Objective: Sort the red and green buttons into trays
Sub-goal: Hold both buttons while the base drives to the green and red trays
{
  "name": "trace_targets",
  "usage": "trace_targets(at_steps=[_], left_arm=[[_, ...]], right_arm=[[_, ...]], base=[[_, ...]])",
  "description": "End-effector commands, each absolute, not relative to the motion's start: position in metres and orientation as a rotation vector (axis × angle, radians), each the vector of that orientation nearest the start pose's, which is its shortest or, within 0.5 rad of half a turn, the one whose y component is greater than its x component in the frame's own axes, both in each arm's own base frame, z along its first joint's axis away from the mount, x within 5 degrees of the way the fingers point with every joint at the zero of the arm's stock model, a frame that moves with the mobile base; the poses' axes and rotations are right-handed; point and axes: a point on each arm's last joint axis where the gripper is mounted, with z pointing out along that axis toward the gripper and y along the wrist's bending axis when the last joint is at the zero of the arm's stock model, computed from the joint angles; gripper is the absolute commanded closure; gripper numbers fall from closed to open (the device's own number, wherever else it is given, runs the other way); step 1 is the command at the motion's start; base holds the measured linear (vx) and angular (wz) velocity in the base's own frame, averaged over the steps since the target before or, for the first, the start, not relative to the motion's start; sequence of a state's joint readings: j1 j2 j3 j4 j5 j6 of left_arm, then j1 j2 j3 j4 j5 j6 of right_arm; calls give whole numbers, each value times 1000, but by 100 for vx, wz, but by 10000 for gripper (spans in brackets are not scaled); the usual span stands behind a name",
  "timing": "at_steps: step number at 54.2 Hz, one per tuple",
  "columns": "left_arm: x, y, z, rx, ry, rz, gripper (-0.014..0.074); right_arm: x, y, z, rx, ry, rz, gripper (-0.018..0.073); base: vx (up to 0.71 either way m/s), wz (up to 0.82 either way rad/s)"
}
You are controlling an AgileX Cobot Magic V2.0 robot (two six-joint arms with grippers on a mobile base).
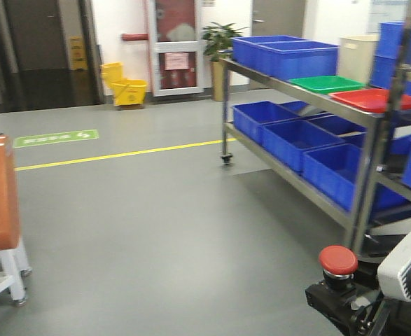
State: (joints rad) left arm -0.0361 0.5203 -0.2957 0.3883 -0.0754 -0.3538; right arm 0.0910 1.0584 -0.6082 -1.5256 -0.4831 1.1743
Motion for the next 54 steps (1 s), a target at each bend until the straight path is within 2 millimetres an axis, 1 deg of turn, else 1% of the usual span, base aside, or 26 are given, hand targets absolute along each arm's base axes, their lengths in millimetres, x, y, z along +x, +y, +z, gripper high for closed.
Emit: trace_targets(at_steps=[1, 12, 23, 54], left_arm=[[117, -10, 295, 87, 1531, -67, 599], [117, -10, 295, 86, 1531, -66, 599], [117, -10, 295, 86, 1531, -66, 599], [117, -10, 295, 86, 1531, -67, 599]], right_arm=[[208, 62, 308, -687, 1685, 304, 567], [208, 62, 308, -686, 1686, 302, 567], [208, 62, 308, -686, 1686, 303, 567], [208, 62, 308, -688, 1684, 306, 567]], base=[[25, 47], [30, 42], [39, 25], [50, 0]])
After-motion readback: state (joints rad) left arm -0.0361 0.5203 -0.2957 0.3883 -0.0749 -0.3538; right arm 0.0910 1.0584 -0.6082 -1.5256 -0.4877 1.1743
